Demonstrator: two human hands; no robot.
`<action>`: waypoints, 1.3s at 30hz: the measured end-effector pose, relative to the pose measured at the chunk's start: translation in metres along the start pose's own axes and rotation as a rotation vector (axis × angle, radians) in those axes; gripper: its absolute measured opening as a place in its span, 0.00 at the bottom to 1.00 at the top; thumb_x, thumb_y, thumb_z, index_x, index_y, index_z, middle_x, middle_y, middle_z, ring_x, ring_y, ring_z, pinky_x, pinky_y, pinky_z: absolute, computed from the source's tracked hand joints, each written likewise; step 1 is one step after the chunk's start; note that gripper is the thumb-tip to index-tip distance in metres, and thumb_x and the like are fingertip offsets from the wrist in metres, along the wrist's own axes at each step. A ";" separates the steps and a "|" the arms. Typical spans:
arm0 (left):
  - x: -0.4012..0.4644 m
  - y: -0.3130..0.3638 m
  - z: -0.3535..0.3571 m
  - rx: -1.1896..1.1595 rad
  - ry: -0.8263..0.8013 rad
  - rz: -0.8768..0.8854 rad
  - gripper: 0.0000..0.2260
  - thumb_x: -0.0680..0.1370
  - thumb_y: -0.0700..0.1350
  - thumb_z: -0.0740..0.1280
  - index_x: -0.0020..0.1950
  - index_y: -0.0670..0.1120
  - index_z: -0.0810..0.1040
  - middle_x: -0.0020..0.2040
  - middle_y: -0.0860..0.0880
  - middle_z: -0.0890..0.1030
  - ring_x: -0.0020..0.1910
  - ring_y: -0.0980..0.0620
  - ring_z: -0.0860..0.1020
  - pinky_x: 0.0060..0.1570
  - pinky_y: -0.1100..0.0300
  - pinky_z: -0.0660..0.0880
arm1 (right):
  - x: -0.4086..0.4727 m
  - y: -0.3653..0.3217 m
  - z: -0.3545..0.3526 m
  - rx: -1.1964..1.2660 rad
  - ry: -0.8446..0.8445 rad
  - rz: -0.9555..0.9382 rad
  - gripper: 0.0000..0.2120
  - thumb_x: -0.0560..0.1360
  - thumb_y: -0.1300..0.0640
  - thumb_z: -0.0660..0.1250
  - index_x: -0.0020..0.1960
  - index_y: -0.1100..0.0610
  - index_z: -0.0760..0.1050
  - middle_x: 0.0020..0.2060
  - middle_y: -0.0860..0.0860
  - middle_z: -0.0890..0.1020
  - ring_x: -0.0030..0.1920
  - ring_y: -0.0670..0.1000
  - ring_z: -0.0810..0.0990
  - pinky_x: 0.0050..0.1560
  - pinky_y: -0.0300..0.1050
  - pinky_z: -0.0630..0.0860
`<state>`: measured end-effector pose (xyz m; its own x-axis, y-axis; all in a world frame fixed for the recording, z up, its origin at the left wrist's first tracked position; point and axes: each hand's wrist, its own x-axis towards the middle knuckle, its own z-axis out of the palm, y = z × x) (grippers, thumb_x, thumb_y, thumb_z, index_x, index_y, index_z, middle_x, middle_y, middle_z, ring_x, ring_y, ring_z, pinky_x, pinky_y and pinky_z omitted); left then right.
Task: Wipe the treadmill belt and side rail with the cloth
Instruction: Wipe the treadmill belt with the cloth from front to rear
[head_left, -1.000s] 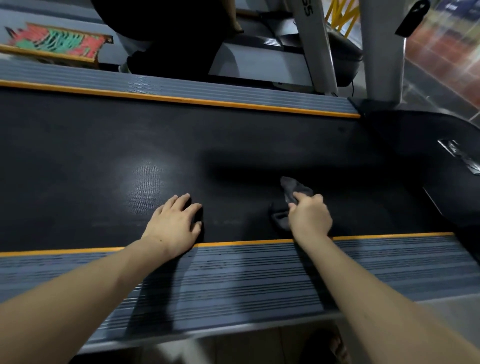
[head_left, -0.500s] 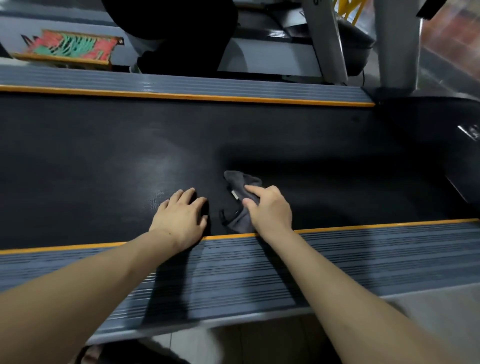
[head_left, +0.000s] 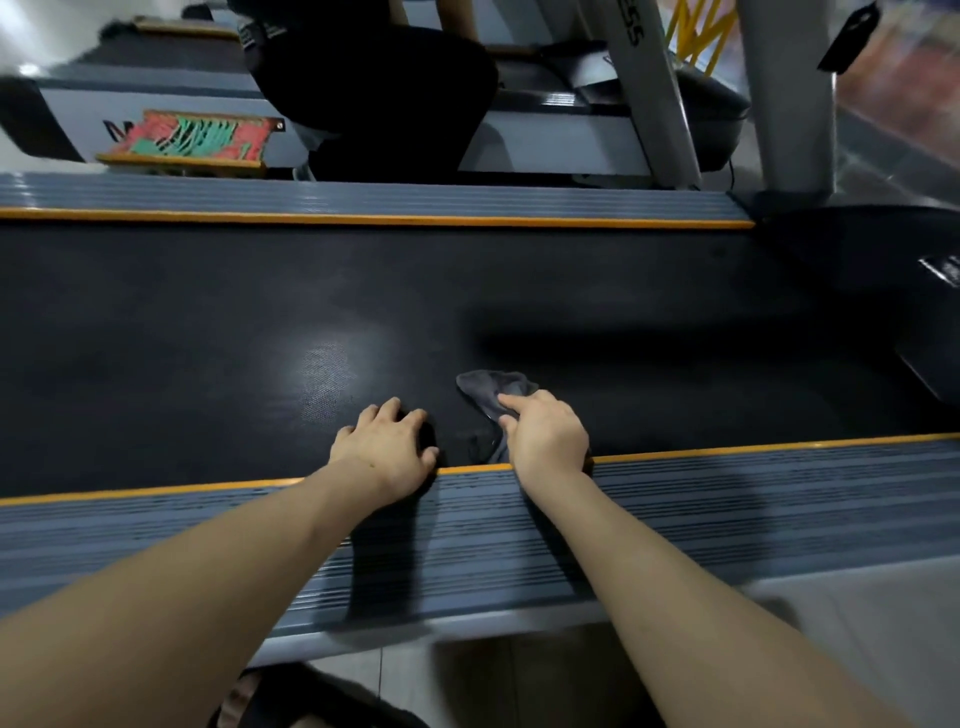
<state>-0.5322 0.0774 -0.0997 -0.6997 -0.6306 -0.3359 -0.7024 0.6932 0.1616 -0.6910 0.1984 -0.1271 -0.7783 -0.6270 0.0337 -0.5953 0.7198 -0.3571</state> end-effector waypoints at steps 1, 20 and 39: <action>-0.001 -0.002 -0.001 -0.007 -0.009 -0.007 0.25 0.80 0.63 0.57 0.76 0.57 0.63 0.78 0.48 0.61 0.77 0.44 0.59 0.70 0.43 0.65 | 0.001 -0.001 -0.001 -0.006 -0.017 0.009 0.16 0.80 0.47 0.64 0.68 0.39 0.75 0.60 0.47 0.77 0.61 0.52 0.74 0.59 0.49 0.74; -0.008 -0.006 0.000 -0.091 -0.189 -0.138 0.30 0.79 0.71 0.49 0.80 0.64 0.52 0.83 0.54 0.43 0.82 0.48 0.43 0.77 0.40 0.52 | 0.010 -0.006 -0.020 -0.060 -0.127 0.025 0.16 0.79 0.45 0.66 0.66 0.36 0.75 0.60 0.48 0.79 0.61 0.54 0.77 0.56 0.51 0.78; 0.169 -0.113 -0.043 -0.006 0.192 0.069 0.26 0.80 0.66 0.53 0.79 0.64 0.58 0.83 0.50 0.52 0.81 0.44 0.50 0.77 0.43 0.54 | 0.179 -0.071 0.043 -0.112 0.154 -0.005 0.12 0.80 0.44 0.62 0.61 0.39 0.79 0.56 0.45 0.80 0.56 0.51 0.76 0.43 0.43 0.69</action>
<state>-0.5769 -0.1225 -0.1352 -0.7577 -0.6373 -0.1407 -0.6525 0.7352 0.1838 -0.7792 0.0225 -0.1362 -0.7917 -0.5835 0.1811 -0.6109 0.7511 -0.2504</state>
